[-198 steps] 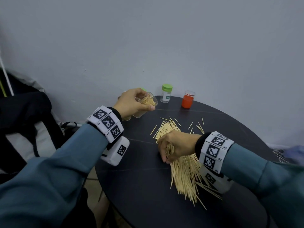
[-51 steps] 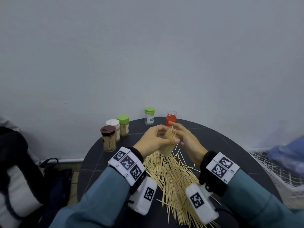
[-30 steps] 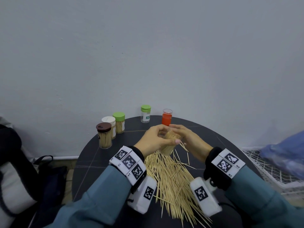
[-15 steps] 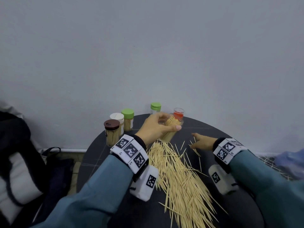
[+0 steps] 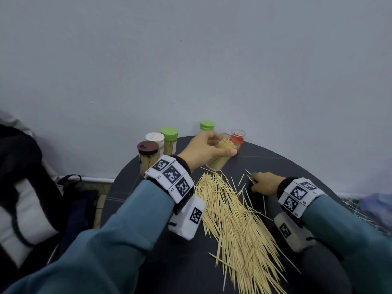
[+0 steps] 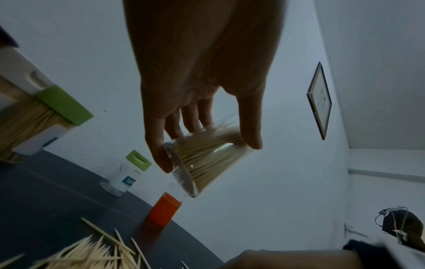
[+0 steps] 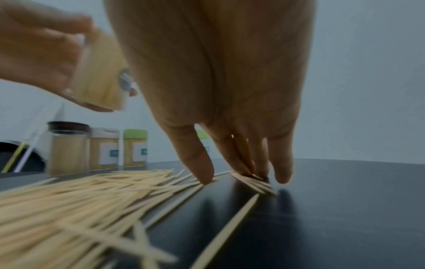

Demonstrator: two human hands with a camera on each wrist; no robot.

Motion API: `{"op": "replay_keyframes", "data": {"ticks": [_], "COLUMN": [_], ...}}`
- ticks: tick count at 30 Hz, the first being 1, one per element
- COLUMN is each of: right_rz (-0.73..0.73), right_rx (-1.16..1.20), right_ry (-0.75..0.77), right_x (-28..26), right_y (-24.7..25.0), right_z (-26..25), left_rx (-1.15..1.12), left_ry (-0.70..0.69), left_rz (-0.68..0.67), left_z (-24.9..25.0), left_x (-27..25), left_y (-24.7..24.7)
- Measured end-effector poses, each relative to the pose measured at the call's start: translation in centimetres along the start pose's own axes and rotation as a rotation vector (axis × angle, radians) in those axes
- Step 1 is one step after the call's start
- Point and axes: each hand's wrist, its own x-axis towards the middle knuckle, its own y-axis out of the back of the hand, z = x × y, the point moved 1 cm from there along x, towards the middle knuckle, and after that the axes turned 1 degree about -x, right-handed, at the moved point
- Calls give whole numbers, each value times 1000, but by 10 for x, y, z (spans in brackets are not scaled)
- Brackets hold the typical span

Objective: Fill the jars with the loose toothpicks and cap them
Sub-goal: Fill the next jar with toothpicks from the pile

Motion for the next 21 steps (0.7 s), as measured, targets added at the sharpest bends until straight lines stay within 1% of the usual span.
{"op": "replay_keyframes", "data": {"ticks": [6,12,15,21], "right_rz": [-14,19,45,89], "right_rx": [-18,38,32,22], "right_ry": [141,229,220,126], "right_x": [-32,-53,-55,-58], "right_y": [-13,-22,-23,-22], "right_z": [-14,-25,-31,-40], "left_rx": [41,53,54,45], "left_ry": [6,-14,-20,-27], "left_rz": [-13,-14,-6,-3], "left_z": [-1,0,0,1], "left_x": [-13,-24,-27,-31], "left_y": [-2,-5,-6,-5]}}
